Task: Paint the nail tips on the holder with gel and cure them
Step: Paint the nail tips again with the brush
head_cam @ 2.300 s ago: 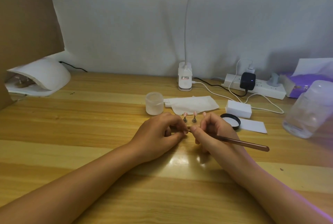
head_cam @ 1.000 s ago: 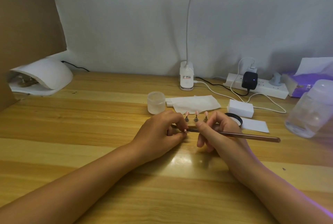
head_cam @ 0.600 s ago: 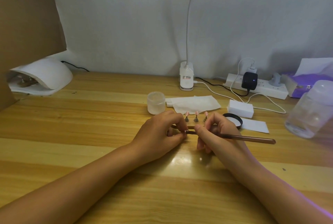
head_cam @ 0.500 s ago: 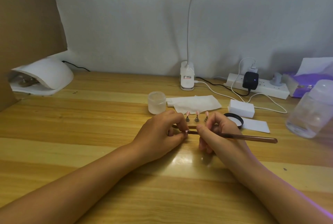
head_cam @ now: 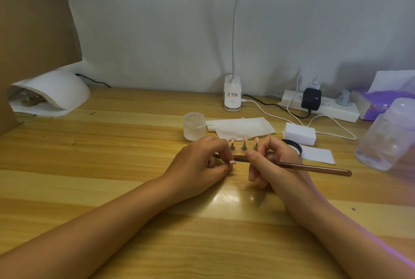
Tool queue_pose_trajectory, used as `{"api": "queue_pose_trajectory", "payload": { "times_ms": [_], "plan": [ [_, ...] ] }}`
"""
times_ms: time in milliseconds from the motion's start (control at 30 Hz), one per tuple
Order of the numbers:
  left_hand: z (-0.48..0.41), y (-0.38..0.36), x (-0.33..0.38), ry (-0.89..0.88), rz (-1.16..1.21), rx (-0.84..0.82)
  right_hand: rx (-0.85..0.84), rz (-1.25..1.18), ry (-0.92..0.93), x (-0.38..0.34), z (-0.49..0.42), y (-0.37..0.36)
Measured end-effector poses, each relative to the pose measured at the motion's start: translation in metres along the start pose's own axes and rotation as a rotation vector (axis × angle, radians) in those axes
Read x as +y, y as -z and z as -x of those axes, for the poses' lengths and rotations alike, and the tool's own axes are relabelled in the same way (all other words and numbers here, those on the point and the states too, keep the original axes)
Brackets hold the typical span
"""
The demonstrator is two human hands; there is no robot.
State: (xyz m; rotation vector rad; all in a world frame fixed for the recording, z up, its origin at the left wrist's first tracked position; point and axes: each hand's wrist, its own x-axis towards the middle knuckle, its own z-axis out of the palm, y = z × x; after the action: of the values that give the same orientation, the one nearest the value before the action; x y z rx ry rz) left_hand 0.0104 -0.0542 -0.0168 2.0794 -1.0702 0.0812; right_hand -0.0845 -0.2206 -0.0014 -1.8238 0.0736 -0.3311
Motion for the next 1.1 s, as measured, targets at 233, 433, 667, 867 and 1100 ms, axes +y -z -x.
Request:
{"api": "queue_pose_trajectory", "payload": {
  "times_ms": [233,433,667,867,1100],
  "plan": [
    [0.000,0.000,0.000,-0.002,-0.013,-0.008,-0.021,0.043,-0.009,0.000,0.001,-0.002],
    [0.000,0.000,-0.001,0.002,0.013,0.030,0.050,0.041,0.006,0.003,-0.001,-0.001],
    [-0.005,0.002,-0.009,0.123,0.141,0.136,0.100,0.001,0.019,0.004,-0.001,-0.001],
    [-0.007,0.002,-0.010,0.160,0.105,0.110,0.096,0.028,0.045,0.004,-0.001,-0.002],
    [-0.007,0.001,-0.010,0.160,0.062,0.074,0.091,0.043,0.046,0.003,-0.001,-0.004]
  ]
}}
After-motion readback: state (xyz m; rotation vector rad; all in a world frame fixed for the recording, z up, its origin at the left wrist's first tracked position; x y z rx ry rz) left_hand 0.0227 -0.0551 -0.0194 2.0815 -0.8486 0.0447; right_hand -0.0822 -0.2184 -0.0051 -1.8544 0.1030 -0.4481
